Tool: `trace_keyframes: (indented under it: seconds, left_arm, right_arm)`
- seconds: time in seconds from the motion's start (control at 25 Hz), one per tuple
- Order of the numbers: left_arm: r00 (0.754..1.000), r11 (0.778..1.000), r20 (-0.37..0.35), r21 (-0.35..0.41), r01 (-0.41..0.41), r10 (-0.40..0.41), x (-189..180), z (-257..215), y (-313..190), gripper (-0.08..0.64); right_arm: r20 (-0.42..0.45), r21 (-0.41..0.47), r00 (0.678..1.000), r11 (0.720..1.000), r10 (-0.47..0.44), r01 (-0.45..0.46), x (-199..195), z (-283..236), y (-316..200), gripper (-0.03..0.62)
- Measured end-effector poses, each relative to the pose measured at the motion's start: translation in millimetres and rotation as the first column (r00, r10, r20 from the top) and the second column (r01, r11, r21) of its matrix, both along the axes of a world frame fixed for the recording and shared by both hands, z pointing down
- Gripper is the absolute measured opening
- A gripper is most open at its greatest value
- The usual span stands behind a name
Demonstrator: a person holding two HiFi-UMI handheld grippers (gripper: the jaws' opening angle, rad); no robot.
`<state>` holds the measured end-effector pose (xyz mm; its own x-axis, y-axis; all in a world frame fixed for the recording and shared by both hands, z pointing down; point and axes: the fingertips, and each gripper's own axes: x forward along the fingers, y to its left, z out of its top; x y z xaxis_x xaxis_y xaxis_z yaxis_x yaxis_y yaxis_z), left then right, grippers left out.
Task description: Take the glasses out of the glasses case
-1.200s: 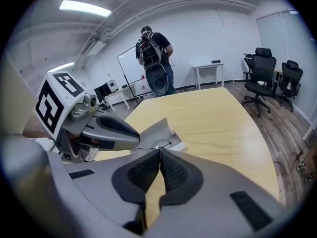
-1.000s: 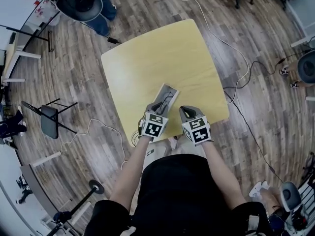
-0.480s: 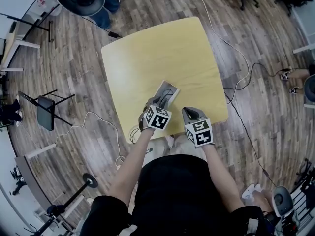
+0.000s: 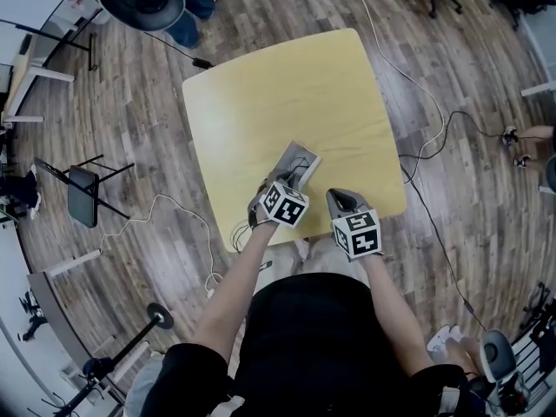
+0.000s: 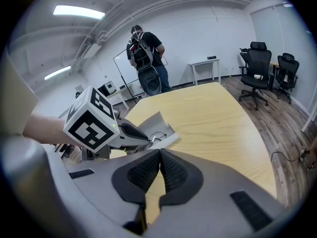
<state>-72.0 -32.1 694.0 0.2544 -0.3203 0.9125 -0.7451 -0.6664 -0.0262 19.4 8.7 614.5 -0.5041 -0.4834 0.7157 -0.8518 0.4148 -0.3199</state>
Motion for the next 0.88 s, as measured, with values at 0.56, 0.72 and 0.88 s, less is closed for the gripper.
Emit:
trace_keyframes:
  seconds: [0.56,0.72,0.88]
  left_arm:
    - [0.997,0.999,-0.061,0.005,0.048,-0.047,-0.1,-8.8,-2.3,0.026]
    - [0.995,0.998,-0.091,0.032,0.054,-0.051,0.7,-20.5,-7.7,0.026]
    - [0.992,0.996,-0.112,0.059,0.065,-0.058,-1.0,-32.1,-8.2,0.026]
  right_arm:
    - [-0.010,0.010,1.000,1.000,0.009,-0.009,5.6,-6.1,4.1,0.018]
    - [-0.014,0.017,1.000,1.000,0.014,-0.014,6.4,-7.9,1.2,0.018]
    - [-0.008,0.030,1.000,0.999,0.017,-0.017,4.0,-12.1,0.1,0.018]
